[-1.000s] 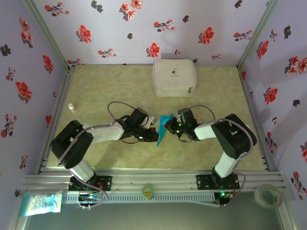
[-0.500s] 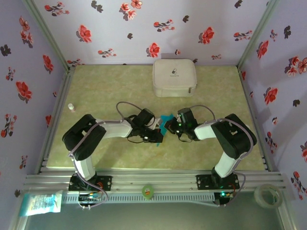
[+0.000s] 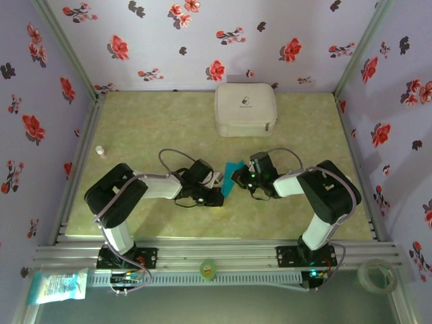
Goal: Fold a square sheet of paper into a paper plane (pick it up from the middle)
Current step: Fold the wing for the fifth time at the center of the table.
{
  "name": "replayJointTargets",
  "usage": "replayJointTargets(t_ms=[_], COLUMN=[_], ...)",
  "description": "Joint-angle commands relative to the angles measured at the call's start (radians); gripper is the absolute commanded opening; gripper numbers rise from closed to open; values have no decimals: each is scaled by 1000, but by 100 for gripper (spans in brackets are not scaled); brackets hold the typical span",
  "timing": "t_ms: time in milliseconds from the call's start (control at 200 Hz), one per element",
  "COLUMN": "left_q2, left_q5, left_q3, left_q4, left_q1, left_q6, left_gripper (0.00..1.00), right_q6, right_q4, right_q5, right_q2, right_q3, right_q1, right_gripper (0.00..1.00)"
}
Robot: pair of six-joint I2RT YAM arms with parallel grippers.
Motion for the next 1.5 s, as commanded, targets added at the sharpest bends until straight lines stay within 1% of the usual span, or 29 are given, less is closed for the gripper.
replayJointTargets(t_ms=[0,220,285,380,480,655,725,930,1170,1495], left_q2=[-38,-147,-170,-163,-112,-21,18,82,124,129], left_q5=[-17,29,77,125,131,75,55,33,-28,-44], left_q3=[-46,-44,-40,-18,59,150,193,239,232,133], left_q4=[-83,-48,0,42,-9,-42,-80,-129,-166,-80], left_q1=[-9,-7,5,27,31,34,34,36,36,35], left_q6=[-7,-16,-32,-50,-13,8,34,77,112,58], left_gripper=[2,2,3,3,3,3,3,4,3,3], right_q6=[-5,-3,-4,-1,0,4,3,4,3,1], right_q4=[-74,-73,-74,-71,-71,-69,-69,-69,-67,-68], right_q5=[68,65,65,65,66,69,66,67,69,68], right_q2=[70,70,70,69,69,63,64,62,58,58], right_q3=[-11,-8,-8,-8,-8,-15,-15,-14,-16,-15], right_q1=[24,24,24,25,24,26,26,26,26,27], right_gripper=[5,5,5,5,5,5,5,6,6,6])
